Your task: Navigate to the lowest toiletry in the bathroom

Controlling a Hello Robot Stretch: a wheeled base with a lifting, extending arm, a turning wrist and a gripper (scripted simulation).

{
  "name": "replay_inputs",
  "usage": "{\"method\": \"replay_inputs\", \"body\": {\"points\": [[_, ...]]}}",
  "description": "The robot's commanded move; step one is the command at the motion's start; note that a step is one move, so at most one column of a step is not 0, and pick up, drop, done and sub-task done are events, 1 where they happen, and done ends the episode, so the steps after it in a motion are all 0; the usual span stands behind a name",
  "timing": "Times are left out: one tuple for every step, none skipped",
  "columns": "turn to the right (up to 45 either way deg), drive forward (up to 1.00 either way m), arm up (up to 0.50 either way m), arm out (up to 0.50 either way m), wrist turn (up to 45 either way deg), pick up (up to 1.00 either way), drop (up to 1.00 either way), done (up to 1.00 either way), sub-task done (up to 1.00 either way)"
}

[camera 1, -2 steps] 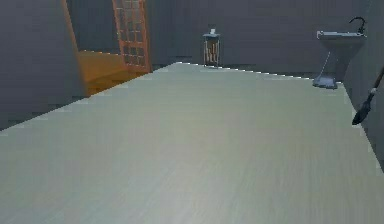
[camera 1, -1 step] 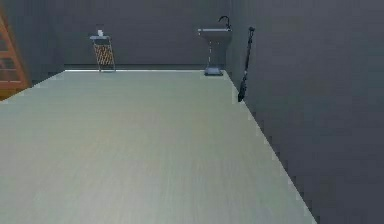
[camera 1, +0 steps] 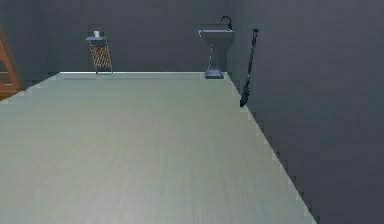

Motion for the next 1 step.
{"method": "replay_inputs", "body": {"points": [[0.0, 1.0, 0.0, 0.0, 0.0, 0.0, 0.0, 0.0, 0.0]]}}
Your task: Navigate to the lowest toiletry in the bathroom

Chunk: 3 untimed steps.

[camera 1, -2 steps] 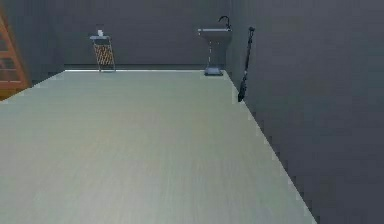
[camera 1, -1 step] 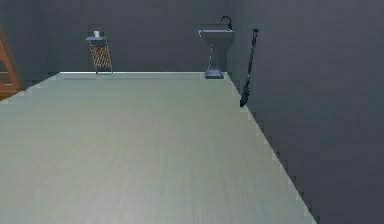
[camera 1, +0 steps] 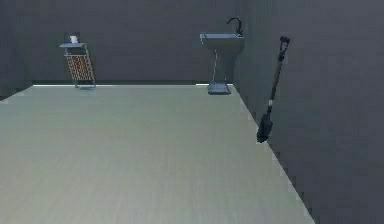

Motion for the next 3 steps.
{"method": "replay_inputs", "body": {"points": [[0.0, 1.0, 0.0, 0.0, 0.0, 0.0, 0.0, 0.0, 0.0], [0.0, 1.0, 0.0, 0.0, 0.0, 0.0, 0.0, 0.0, 0.0], [3.0, 0.0, 0.0, 0.0, 0.0, 0.0, 0.0, 0.0, 0.0]]}}
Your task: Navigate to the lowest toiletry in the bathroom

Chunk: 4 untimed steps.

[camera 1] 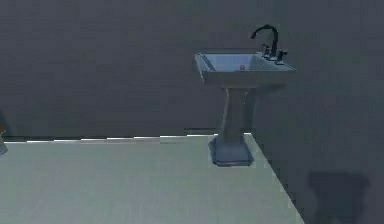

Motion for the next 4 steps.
{"method": "replay_inputs", "body": {"points": [[0.0, 0.95, 0.0, 0.0, 0.0, 0.0, 0.0, 0.0, 0.0], [24.0, 0.0, 0.0, 0.0, 0.0, 0.0, 0.0, 0.0, 0.0], [0.0, 1.0, 0.0, 0.0, 0.0, 0.0, 0.0, 0.0, 0.0], [0.0, 0.0, 0.0, 0.0, 0.0, 0.0, 0.0, 1.0, 0.0]]}}
